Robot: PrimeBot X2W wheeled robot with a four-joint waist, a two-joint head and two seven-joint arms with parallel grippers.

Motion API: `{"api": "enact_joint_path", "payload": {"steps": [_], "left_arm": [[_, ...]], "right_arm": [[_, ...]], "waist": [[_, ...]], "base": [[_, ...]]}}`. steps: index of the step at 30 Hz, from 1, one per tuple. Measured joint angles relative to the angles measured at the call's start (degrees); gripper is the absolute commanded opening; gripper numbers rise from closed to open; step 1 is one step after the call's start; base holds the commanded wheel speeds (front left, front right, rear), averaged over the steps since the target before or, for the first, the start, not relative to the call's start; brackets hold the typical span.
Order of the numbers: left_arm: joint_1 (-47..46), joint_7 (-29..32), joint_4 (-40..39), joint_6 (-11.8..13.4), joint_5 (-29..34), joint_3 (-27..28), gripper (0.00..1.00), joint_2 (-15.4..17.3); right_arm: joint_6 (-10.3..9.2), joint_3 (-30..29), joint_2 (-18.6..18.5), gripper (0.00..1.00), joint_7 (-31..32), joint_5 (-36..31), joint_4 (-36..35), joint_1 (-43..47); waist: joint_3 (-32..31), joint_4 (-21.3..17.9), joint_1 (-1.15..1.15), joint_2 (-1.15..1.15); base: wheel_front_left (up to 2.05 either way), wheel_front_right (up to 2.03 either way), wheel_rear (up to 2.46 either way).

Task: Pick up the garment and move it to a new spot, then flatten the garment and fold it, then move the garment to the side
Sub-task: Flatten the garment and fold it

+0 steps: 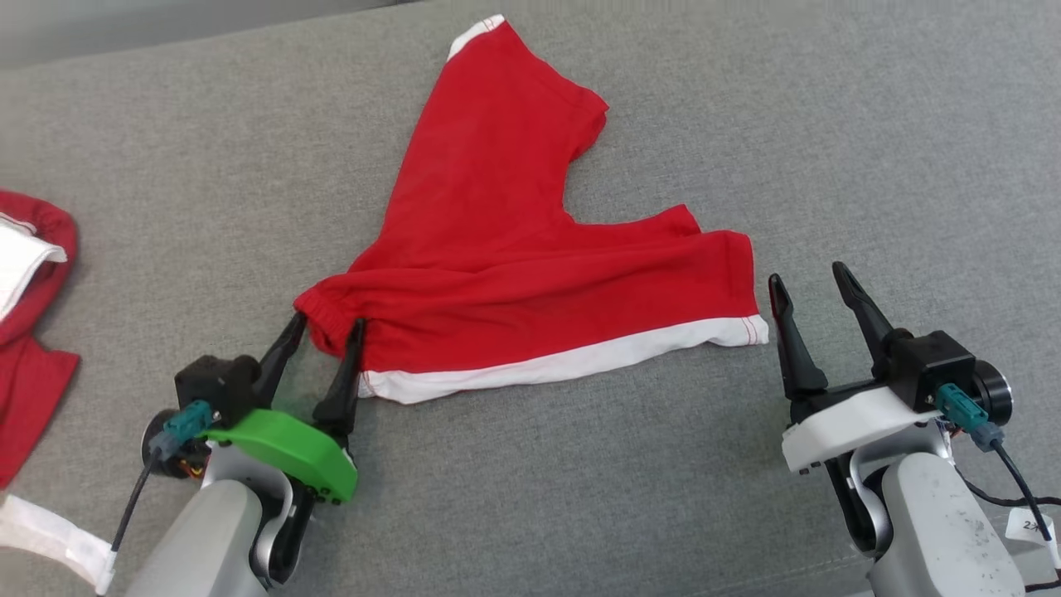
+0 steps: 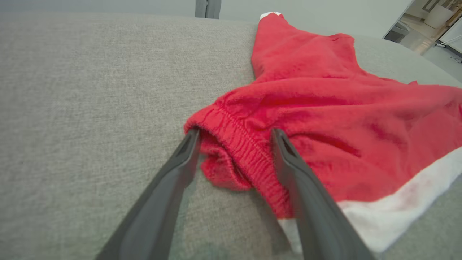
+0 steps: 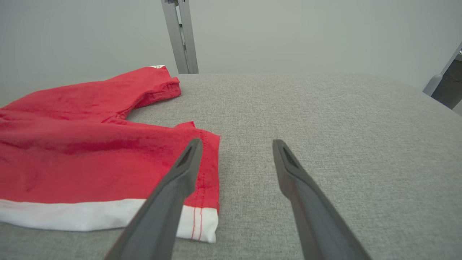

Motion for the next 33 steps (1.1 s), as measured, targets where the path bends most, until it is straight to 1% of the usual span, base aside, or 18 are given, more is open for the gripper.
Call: {"api": "enact_joint_path", "payload": {"steps": [6,10,14,18,25,29,33], "left_arm": [[4.5,0.0,1.5,0.0,0.3,3.3,1.00,-1.7],[7.1,0.0,1.9,0.0,1.9,8.0,1.00,-2.9],[10.4,0.0,-0.3,0.0,7.1,14.6,1.00,-5.2],[14.0,0.0,-3.2,0.0,12.2,19.1,1.00,-7.7],[19.1,0.0,-6.6,0.0,19.3,24.0,1.00,-11.0],[20.9,0.0,-7.1,0.0,21.0,24.6,1.00,-12.2],[21.1,0.0,-7.3,0.0,21.7,24.7,1.00,-12.5]], "right_arm": [[0.00,-0.2,0.0,1.00,0.0,-0.1,1.1,1.3],[0.00,-0.3,0.0,1.00,0.0,-0.3,1.4,2.2],[0.00,-0.5,0.0,1.00,0.0,-0.6,1.5,3.7],[0.00,-0.7,0.0,1.00,0.0,-0.6,1.8,4.9],[0.00,-0.9,0.0,1.00,0.0,-0.7,3.1,8.4],[0.01,-1.0,0.0,1.00,0.0,-0.7,3.4,9.0],[0.00,-1.0,0.0,1.00,0.0,-0.7,3.6,9.2]], "waist": [[-3.7,1.3,0.00,0.00],[-6.4,2.0,0.00,0.00],[-9.1,2.7,0.00,0.00],[-11.7,3.4,0.00,0.00],[-15.3,4.6,0.00,0.00],[-16.4,5.2,0.00,0.00],[-16.8,5.5,0.00,0.00]], "base": [[0.00,0.00,0.00],[0.00,0.00,0.00],[0.00,0.00,0.00],[0.00,0.00,0.00],[0.00,0.00,0.00],[0.00,0.00,0.00],[0.00,0.00,0.00]]}}
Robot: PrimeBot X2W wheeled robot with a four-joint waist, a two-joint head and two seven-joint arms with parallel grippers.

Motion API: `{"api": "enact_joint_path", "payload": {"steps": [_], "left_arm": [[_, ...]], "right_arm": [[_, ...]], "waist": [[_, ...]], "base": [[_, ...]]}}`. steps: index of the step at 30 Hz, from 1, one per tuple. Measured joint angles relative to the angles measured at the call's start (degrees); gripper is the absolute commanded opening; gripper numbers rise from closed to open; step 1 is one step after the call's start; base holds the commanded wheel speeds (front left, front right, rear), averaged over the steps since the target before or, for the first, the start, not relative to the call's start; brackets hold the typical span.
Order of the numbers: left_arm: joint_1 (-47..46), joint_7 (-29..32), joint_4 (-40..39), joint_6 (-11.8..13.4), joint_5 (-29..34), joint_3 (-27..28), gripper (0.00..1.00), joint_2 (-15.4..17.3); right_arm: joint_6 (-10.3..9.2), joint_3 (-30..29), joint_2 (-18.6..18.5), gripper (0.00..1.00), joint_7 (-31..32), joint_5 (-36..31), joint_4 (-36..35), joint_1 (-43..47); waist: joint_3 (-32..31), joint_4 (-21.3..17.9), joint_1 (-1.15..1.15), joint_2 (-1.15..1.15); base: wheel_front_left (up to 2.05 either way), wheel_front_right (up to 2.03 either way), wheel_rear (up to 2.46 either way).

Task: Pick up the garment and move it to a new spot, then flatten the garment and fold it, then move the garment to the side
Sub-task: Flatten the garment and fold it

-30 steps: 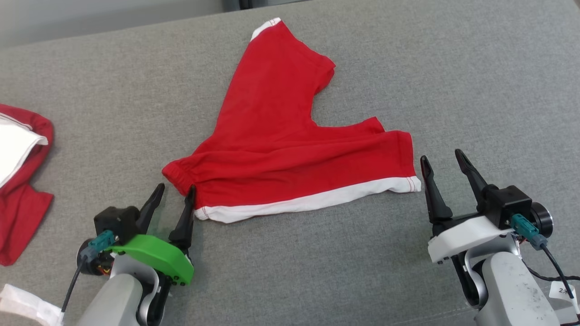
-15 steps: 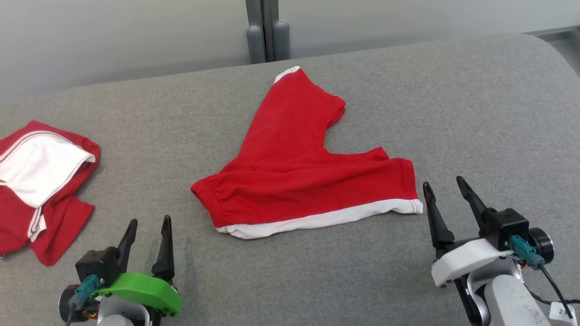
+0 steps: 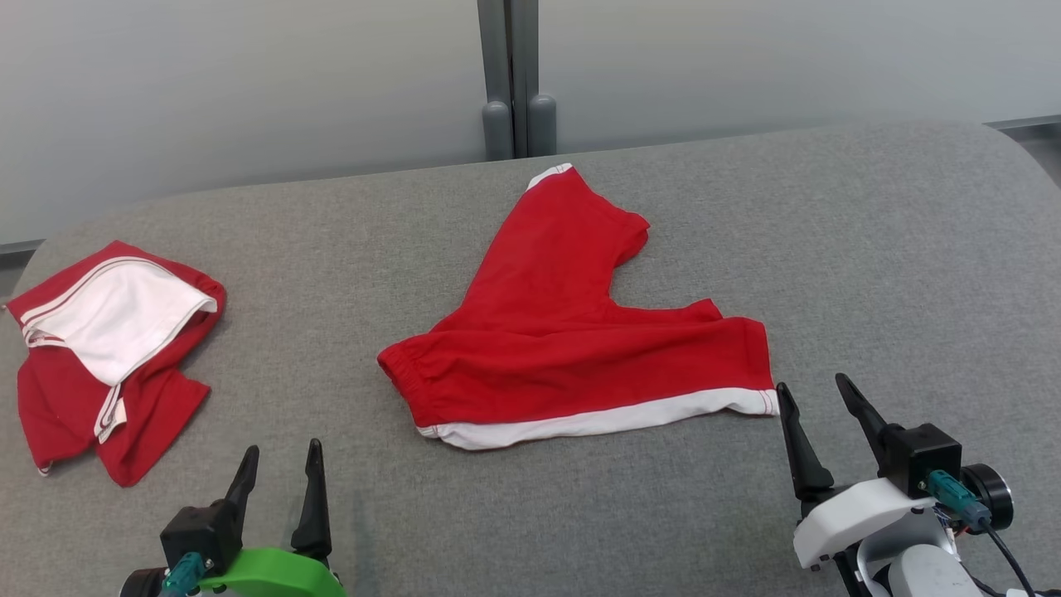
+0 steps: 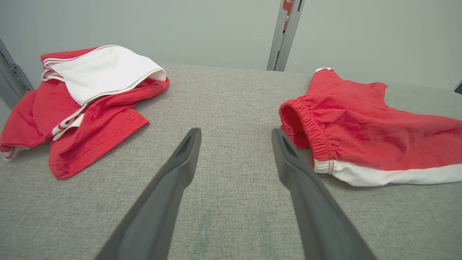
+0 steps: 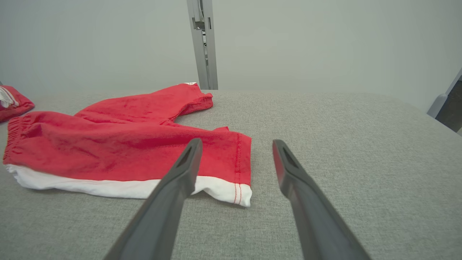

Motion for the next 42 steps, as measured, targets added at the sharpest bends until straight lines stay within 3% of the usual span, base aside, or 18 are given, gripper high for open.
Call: {"api": "enact_joint_path", "payload": {"steps": [4,7,20,27,42], "left_arm": [[0.0,0.0,-0.1,0.0,-0.7,-1.4,1.00,-0.1],[-0.2,0.0,0.3,0.0,-2.7,-5.6,1.00,0.3],[-7.4,0.0,2.4,0.0,-14.6,-20.9,1.00,6.6],[-9.7,0.0,2.4,0.0,-19.3,-25.4,1.00,9.4],[-12.0,-0.1,-0.8,0.0,-22.6,-28.5,1.00,12.9]], "right_arm": [[0.00,0.2,0.0,1.00,0.0,0.1,0.0,0.0],[0.00,0.4,0.0,1.00,0.0,0.3,-0.4,-0.1],[0.00,1.7,0.0,1.00,0.0,-0.4,-2.4,-4.7],[0.00,1.8,0.0,1.00,0.0,-0.4,-3.2,-5.7],[0.00,2.5,0.0,1.00,0.0,-0.3,-4.0,-6.6]], "waist": [[0.3,0.0,0.00,0.00],[0.9,-0.1,0.00,0.00],[9.0,-1.4,0.00,0.00],[12.6,-2.7,0.00,0.00],[16.7,-4.1,0.00,0.00]], "base": [[0.00,0.00,0.00],[0.00,0.00,0.00],[0.00,0.00,0.00],[0.00,0.00,0.00],[0.00,0.00,0.00]]}}
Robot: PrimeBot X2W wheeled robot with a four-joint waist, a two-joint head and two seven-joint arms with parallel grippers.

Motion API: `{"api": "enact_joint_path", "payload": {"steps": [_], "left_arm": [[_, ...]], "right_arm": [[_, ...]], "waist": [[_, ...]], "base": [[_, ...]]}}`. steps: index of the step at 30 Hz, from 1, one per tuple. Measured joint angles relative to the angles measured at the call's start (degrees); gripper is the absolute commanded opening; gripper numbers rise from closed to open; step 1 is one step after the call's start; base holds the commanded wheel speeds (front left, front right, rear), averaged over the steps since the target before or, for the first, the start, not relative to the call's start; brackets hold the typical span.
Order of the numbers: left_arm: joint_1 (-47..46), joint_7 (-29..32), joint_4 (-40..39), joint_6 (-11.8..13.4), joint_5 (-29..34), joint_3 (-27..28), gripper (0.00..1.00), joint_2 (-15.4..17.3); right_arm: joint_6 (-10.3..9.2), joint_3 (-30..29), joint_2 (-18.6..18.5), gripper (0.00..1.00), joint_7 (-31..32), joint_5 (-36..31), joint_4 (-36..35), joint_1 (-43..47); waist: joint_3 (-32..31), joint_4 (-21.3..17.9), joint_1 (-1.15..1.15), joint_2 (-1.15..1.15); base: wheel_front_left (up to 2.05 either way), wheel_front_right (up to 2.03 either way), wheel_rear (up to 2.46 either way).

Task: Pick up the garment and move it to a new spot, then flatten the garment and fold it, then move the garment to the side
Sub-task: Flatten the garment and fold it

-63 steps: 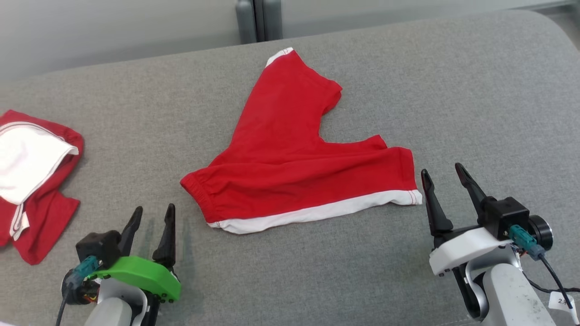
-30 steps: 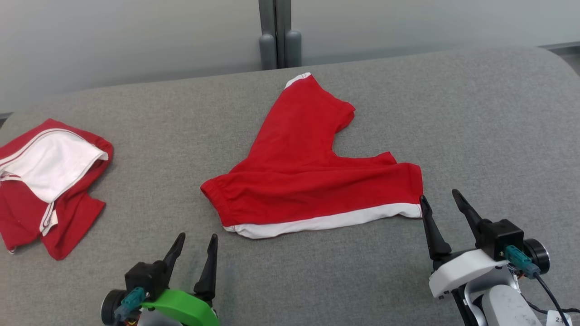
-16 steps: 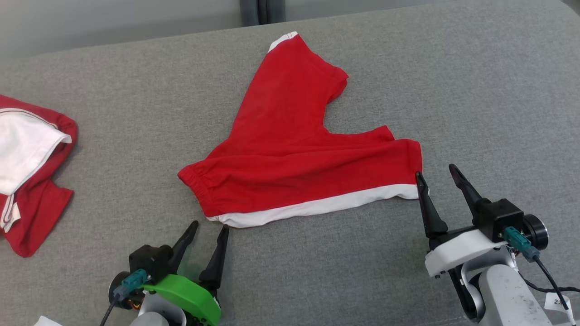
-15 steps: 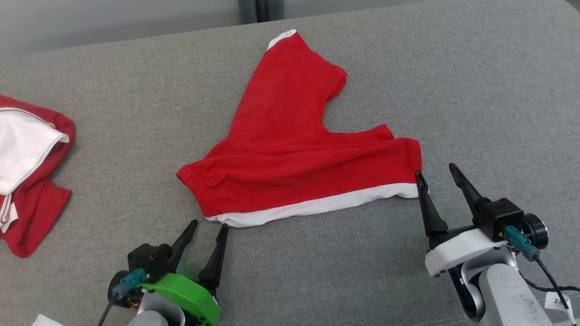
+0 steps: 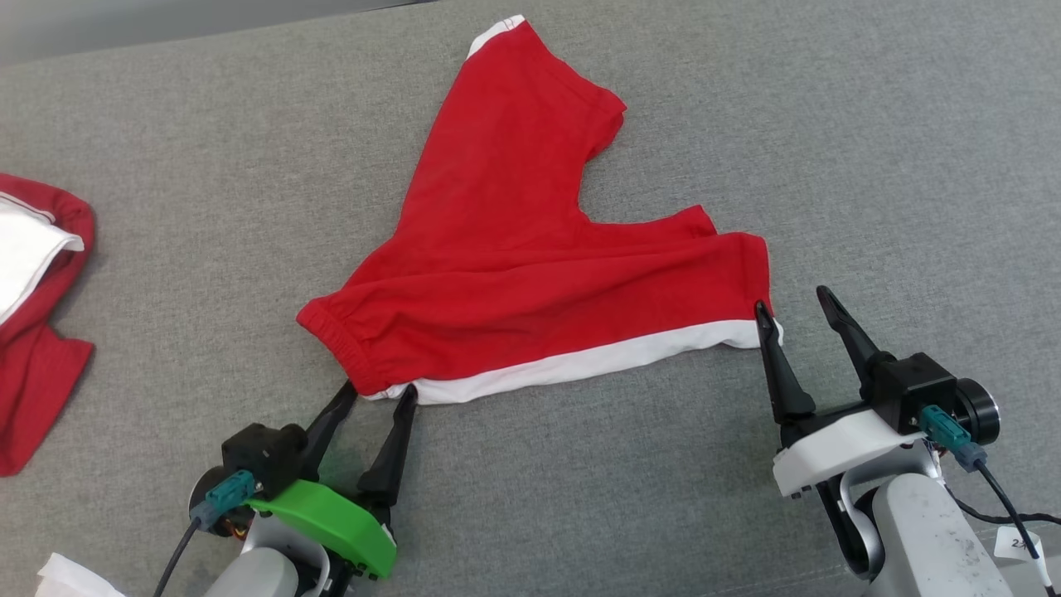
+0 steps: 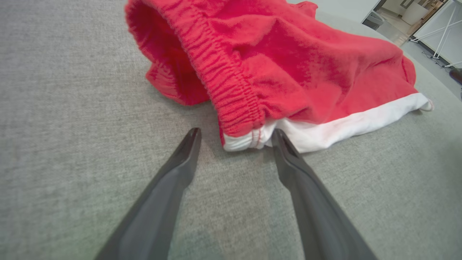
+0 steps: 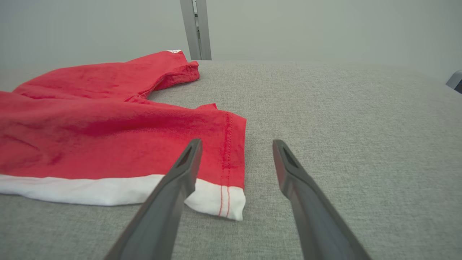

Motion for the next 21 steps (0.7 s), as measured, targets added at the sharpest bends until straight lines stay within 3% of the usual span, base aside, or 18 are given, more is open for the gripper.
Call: {"api": "enact_joint_path", "payload": {"steps": [11,12,14,15,16,21], "left_arm": [[-0.3,0.0,-3.1,0.0,0.0,-1.2,1.00,1.1],[-0.3,0.0,-3.3,0.0,0.0,-1.2,0.96,1.1],[-0.3,0.0,-3.4,0.0,0.0,-1.3,0.45,1.2],[-0.3,0.0,-3.5,0.0,-0.1,-1.3,0.39,1.3],[-0.3,0.0,-3.8,0.0,-0.3,-1.2,0.38,1.3],[0.2,0.0,-4.8,0.0,-0.7,-1.0,0.53,1.7]], "right_arm": [[0.00,0.5,0.0,1.00,0.0,0.5,0.2,-0.7],[0.00,0.5,0.0,1.00,0.0,0.6,0.3,-0.7],[0.00,0.5,0.0,1.00,0.0,0.8,0.7,-0.7],[0.00,0.4,0.0,1.00,0.0,1.0,1.0,-0.7],[0.01,0.4,0.0,1.00,0.0,1.2,1.3,-0.7],[0.00,1.2,0.0,1.00,0.0,1.8,3.0,-0.7]], "waist": [[0.9,-0.3,0.00,0.00],[0.9,-0.3,0.00,0.00],[1.0,-0.3,0.00,0.00],[1.0,-0.3,0.00,0.00],[1.0,-0.3,0.00,0.00],[0.9,-0.2,0.00,0.00]], "base": [[0.00,0.00,0.00],[0.00,0.00,0.00],[0.00,0.00,0.00],[0.00,0.00,0.00],[0.00,0.00,0.00],[0.00,0.00,0.00]]}}
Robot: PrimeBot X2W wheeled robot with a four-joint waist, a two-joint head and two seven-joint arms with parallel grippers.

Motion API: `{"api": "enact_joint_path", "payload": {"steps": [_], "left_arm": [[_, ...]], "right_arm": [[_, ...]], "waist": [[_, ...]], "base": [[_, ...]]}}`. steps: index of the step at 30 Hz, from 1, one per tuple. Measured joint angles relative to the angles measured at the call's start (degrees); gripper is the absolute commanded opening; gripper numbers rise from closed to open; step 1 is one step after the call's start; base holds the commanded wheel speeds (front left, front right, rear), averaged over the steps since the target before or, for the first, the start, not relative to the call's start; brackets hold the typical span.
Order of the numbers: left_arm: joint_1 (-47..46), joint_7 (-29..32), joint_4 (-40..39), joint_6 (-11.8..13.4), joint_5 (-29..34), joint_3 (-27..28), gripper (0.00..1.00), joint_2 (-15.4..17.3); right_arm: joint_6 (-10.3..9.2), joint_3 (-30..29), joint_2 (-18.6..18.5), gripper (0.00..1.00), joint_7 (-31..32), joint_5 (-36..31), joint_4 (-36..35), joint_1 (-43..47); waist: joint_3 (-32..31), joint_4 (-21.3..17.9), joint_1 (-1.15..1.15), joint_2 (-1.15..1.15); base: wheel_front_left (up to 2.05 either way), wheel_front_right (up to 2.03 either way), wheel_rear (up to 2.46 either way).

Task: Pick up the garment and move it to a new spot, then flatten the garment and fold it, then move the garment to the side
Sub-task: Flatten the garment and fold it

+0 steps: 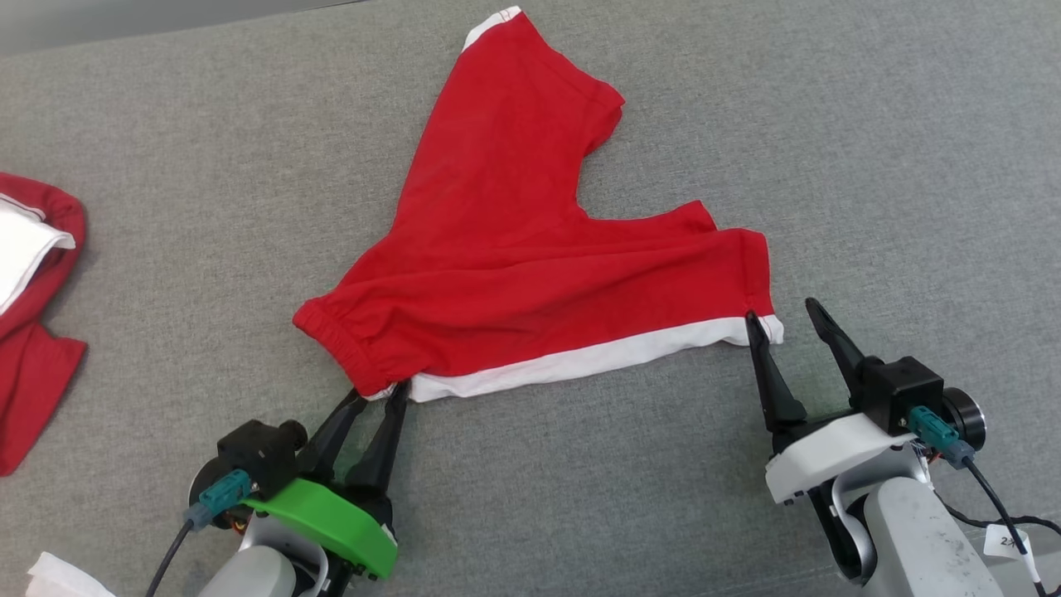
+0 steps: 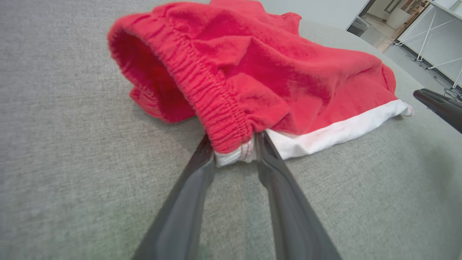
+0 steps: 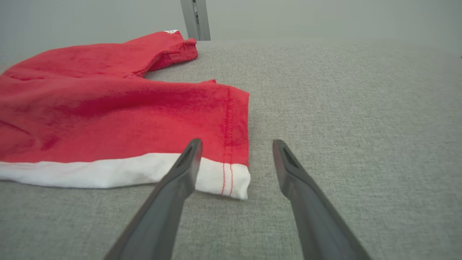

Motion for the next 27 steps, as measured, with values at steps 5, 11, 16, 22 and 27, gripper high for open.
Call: {"api": "enact_joint_path", "payload": {"steps": [5,11,16,22,27], "left_arm": [[0.0,0.0,0.0,0.0,0.0,-0.3,0.63,0.1],[-0.6,0.0,0.0,0.0,0.0,-0.6,0.80,0.1],[-0.7,0.0,0.1,0.0,0.1,-0.8,0.91,0.1],[-0.9,0.0,0.2,0.0,0.1,-1.0,0.80,0.1],[-1.0,0.0,0.2,0.0,0.0,-1.4,0.00,0.1]], "right_arm": [[0.00,-0.4,0.0,1.00,0.0,1.2,3.9,-0.7],[0.00,-0.4,0.0,1.00,0.0,2.7,8.6,-3.0],[-0.02,1.4,-0.1,1.00,-0.2,4.1,12.4,-4.8],[-0.25,3.8,-0.5,0.00,-0.6,5.0,14.6,-5.7],[-0.01,4.2,0.0,0.00,-0.5,5.9,14.3,-5.6]], "waist": [[0.3,0.5,0.00,0.00],[0.7,1.1,0.00,0.00],[0.8,1.5,0.00,0.00],[0.7,1.7,0.00,0.00],[0.6,1.8,0.00,0.00]], "base": [[0.00,0.00,0.00],[0.00,0.00,0.00],[0.00,0.00,0.00],[0.00,0.00,0.00],[0.00,0.00,0.00]]}}
